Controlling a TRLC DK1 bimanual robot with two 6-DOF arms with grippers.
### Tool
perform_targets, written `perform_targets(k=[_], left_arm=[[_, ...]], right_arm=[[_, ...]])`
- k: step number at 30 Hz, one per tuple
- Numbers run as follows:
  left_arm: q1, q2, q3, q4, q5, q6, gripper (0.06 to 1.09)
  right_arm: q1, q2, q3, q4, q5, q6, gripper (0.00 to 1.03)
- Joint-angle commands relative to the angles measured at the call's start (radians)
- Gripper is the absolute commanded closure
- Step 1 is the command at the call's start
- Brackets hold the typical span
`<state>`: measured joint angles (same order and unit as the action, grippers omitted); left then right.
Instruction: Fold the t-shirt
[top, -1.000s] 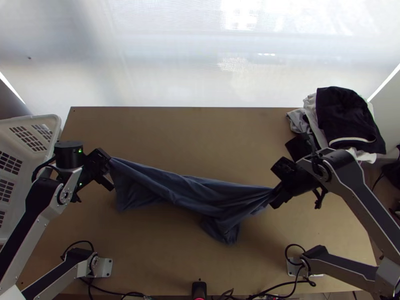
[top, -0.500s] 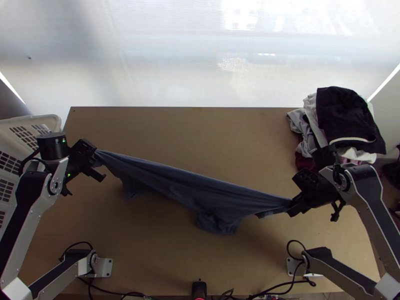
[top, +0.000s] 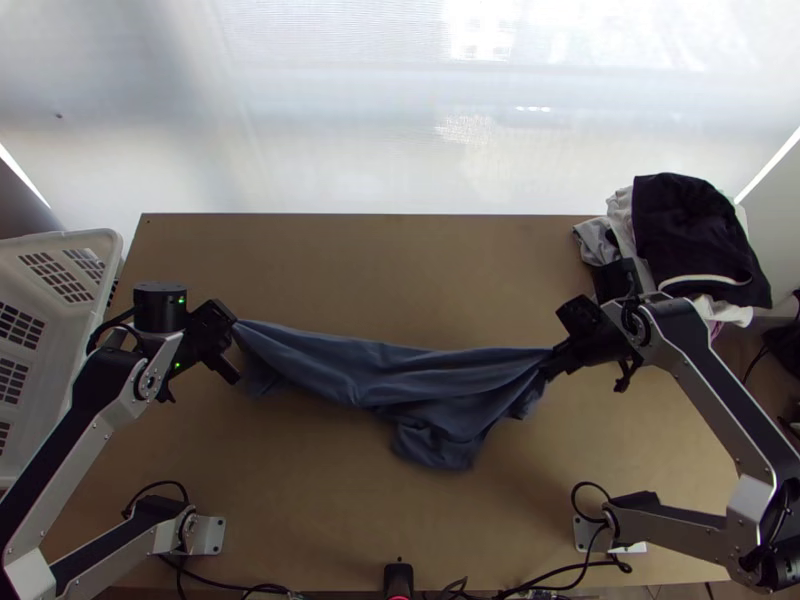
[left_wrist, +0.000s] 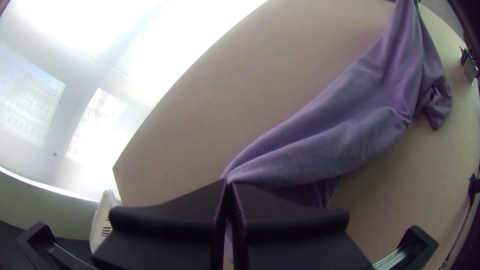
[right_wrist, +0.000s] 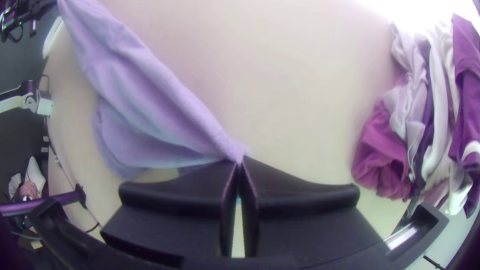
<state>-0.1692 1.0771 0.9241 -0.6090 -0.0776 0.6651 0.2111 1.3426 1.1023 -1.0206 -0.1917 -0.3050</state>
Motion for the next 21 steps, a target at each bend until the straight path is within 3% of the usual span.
perform_targets(k=[1, 6, 7, 8, 10, 11, 18, 21], left_arm=[[-0.067, 0.047, -0.010, 0.048, 0.001, -0.019, 1.05], [-0.066, 0.057, -0.011, 0.051, 0.001, -0.032, 1.05], [-0.064, 0.057, -0.014, 0.051, 0.001, -0.032, 1.05], [-0.062, 0.055, -0.018, 0.051, 0.001, -0.033, 1.05], [-0.059, 0.052, -0.024, 0.051, 0.001, -0.033, 1.05], [-0.058, 0.052, -0.027, 0.051, 0.001, -0.033, 1.05], [-0.044, 0.055, -0.042, 0.066, 0.001, -0.035, 1.05], [-0.044, 0.047, -0.047, 0.066, 0.001, -0.032, 1.05]], right_arm=[[0.031, 0.173, 0.145, 0.201, -0.002, 0.069, 1.00], [0.022, 0.253, 0.159, 0.333, 0.051, 0.112, 0.97], [0.020, 0.256, 0.149, 0.356, 0.067, 0.130, 0.87], [0.019, 0.265, 0.148, 0.361, 0.080, 0.147, 0.69], [0.017, 0.283, 0.145, 0.341, 0.084, 0.182, 0.21], [0.022, 0.290, 0.143, 0.304, 0.095, 0.184, 0.08], [0.060, 0.136, 0.054, 0.212, 0.129, 0.165, 0.04], [0.151, 0.063, 0.034, 0.067, 0.121, 0.079, 0.05]])
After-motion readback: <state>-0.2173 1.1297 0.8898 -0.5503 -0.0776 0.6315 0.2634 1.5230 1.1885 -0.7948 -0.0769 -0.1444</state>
